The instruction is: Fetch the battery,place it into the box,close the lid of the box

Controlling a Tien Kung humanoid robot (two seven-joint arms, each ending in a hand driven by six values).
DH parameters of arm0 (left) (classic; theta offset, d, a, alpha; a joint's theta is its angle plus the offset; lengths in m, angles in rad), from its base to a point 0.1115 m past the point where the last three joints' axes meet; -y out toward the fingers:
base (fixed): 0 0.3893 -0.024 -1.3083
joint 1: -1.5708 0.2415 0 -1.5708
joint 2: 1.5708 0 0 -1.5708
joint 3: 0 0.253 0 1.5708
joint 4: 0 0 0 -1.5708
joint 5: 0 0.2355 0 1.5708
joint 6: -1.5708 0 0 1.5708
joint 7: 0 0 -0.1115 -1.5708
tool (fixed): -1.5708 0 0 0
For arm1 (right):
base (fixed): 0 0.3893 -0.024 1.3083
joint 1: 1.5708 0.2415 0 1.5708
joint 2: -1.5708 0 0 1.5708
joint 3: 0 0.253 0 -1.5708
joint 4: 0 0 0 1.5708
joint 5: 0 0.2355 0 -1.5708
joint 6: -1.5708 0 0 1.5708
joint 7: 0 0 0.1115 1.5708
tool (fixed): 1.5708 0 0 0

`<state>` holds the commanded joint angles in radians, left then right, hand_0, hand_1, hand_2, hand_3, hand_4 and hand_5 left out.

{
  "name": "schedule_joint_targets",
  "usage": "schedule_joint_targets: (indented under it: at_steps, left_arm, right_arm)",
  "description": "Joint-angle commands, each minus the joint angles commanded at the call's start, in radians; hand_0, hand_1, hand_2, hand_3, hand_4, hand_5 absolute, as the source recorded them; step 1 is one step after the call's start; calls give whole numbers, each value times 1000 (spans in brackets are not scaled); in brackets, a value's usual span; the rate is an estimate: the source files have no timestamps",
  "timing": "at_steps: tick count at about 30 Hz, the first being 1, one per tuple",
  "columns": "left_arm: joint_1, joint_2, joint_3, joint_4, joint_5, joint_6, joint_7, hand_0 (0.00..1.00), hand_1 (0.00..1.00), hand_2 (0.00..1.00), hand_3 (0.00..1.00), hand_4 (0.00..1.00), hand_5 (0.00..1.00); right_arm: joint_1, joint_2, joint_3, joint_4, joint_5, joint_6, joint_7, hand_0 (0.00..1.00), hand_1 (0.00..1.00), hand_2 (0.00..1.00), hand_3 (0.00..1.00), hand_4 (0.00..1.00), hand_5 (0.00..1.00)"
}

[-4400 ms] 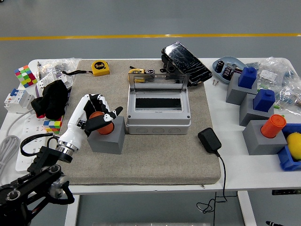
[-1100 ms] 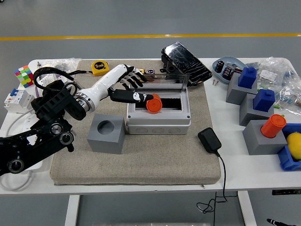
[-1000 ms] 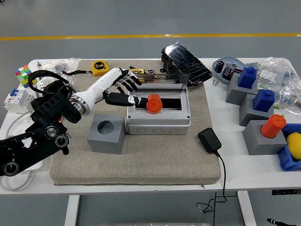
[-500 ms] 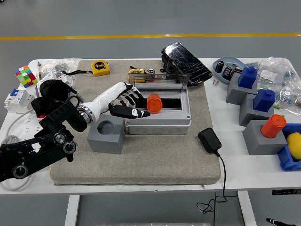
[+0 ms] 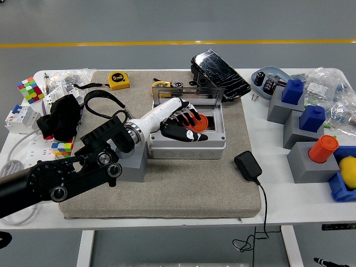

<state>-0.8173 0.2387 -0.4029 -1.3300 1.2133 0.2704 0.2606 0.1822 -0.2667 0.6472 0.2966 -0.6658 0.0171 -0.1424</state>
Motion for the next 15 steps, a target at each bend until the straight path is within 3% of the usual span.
schedule_joint_targets:
  at_steps: [9,15]
  left_arm:
    - [-58,-106,6,59,-119,10,-79,446,600,566,576,998,359]
    - [-57,-94,-25,23,-104,20,-94,447,601,567,577,998,358]
  right_arm:
    - [1,0,-22,0,7,1,0,671,671,685,532,908,479]
    - [0,0,-16,0,6,0,0,669,671,685,532,908,479]
